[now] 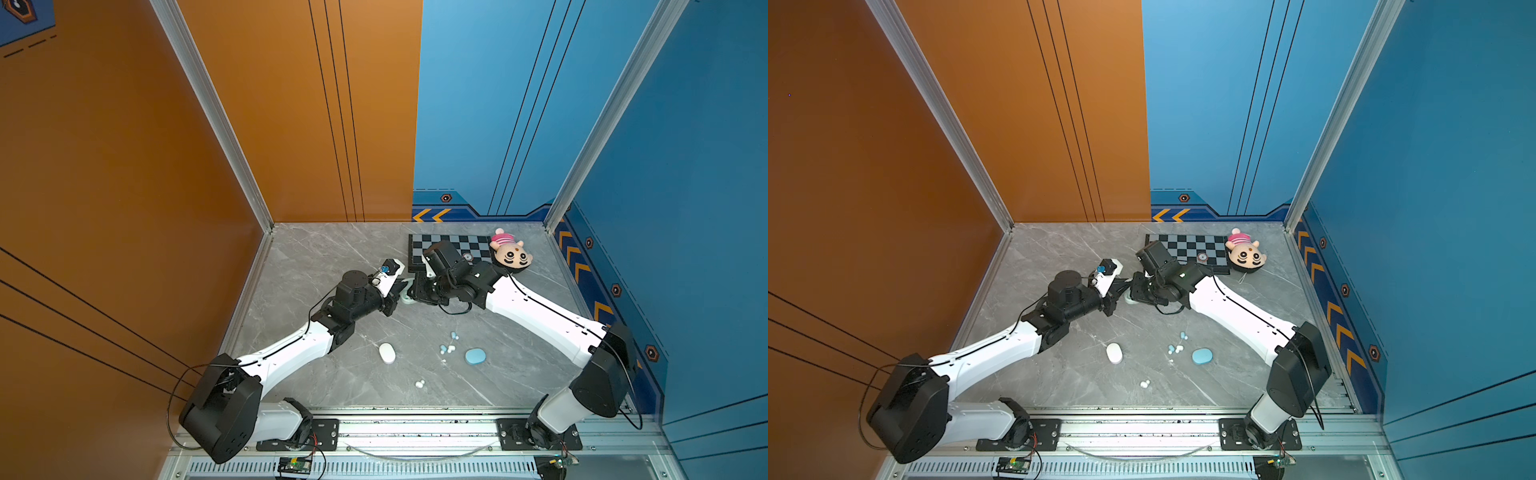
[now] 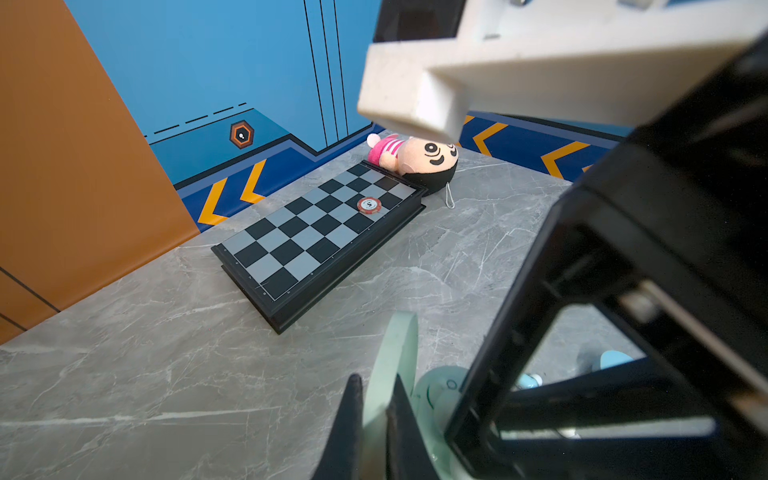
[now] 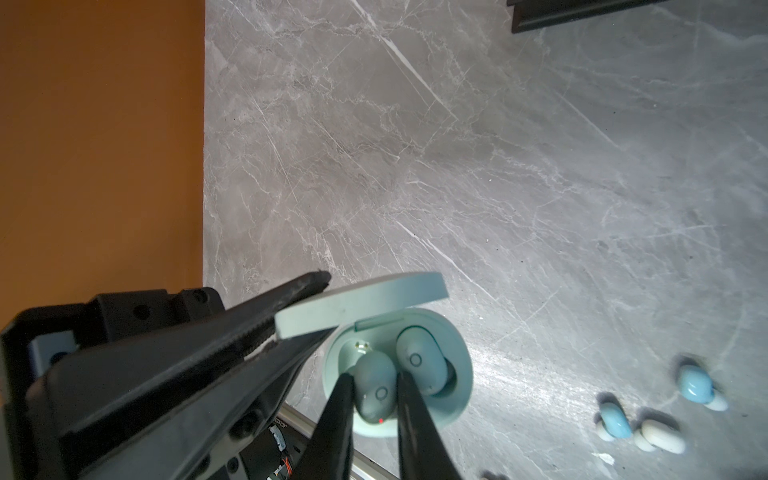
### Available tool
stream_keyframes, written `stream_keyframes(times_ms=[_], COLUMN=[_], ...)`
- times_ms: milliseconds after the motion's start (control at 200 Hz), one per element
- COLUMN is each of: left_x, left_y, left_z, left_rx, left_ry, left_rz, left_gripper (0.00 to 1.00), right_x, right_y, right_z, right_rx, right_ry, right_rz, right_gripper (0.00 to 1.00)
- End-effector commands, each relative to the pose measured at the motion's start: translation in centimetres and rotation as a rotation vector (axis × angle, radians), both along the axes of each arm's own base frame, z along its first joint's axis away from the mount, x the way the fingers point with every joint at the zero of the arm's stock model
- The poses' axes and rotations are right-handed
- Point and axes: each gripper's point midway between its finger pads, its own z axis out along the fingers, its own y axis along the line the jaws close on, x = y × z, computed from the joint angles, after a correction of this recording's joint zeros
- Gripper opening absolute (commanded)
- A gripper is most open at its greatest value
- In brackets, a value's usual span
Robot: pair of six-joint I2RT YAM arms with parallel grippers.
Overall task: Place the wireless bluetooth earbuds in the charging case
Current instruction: 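Lower the earbud into the empty slot of the case with the right gripper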
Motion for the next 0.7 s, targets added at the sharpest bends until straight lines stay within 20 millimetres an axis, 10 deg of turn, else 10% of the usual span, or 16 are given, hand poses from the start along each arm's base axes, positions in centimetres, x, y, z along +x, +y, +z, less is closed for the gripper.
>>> stream_keyframes(times_ms=[0,696], left_x=[0.1,0.1], left_y=[-0.7,-0.7], left_z=[3.6,3.3], left_rx=[-0.047,-0.046], left_ry=[-0.089,-0.080], left_rz=[-0.014,-0.013], left_gripper=[0.00,0.00], right_x=[-0.2,0.5], right_y=[-1.0,-2.2], right_z=[-1.9,3.2], right_rx=[-0.067,0.057], right_ry=[0.026,-0.040], right_rz=[-0.016,-0.063], right_gripper=[0.27,0.42])
